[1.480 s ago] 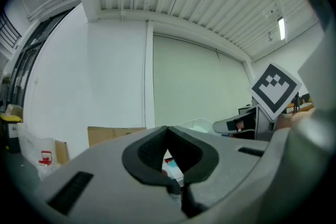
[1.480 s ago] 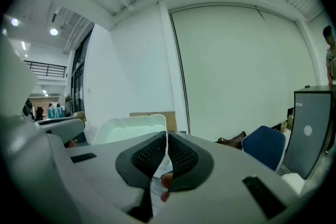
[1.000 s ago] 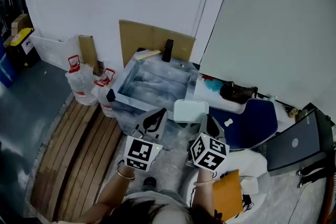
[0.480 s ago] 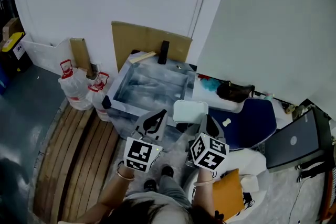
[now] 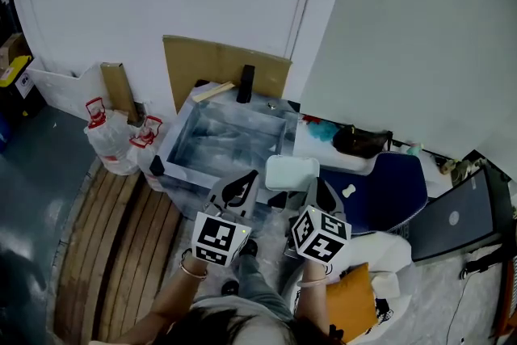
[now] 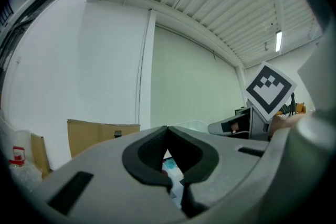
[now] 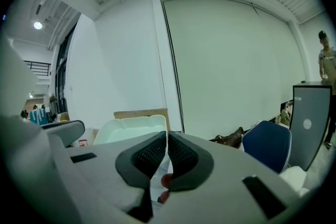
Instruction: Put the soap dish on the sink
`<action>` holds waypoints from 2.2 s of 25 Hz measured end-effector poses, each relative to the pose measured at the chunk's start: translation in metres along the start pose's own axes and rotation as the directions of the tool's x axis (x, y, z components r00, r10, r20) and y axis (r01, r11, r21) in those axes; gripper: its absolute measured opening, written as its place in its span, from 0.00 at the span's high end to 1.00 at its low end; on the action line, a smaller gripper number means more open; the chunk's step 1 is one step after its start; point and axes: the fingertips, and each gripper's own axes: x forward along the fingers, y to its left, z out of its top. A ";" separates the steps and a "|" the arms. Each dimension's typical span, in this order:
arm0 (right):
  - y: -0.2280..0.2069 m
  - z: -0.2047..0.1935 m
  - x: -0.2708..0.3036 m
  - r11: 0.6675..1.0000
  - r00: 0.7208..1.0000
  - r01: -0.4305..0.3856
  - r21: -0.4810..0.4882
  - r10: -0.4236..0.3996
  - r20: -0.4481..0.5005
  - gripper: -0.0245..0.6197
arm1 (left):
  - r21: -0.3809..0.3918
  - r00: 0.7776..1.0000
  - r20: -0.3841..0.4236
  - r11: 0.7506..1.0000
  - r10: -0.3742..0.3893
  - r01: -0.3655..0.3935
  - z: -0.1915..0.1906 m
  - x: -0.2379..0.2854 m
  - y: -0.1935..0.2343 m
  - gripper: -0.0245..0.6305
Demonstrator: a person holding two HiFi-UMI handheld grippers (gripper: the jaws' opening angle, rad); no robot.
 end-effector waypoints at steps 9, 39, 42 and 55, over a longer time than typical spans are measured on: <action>-0.017 0.004 0.052 1.000 1.000 -0.008 0.021 0.009 -0.020 0.91 | -0.017 1.000 -0.018 1.000 0.005 -0.005 -0.008 0.048 0.015 0.95; -0.054 -0.008 0.262 0.998 0.983 -0.067 0.016 0.069 -0.168 0.91 | -0.037 0.991 -0.111 0.996 0.076 -0.080 -0.053 0.212 0.088 0.95; -0.055 -0.012 0.282 0.997 0.979 -0.077 0.008 0.077 -0.188 0.91 | -0.039 0.989 -0.127 0.996 0.080 -0.085 -0.059 0.225 0.095 0.95; -0.062 -0.028 0.359 0.994 0.965 -0.103 -0.039 0.090 -0.248 0.91 | -0.053 0.988 -0.140 0.996 0.068 -0.076 -0.076 0.274 0.116 0.95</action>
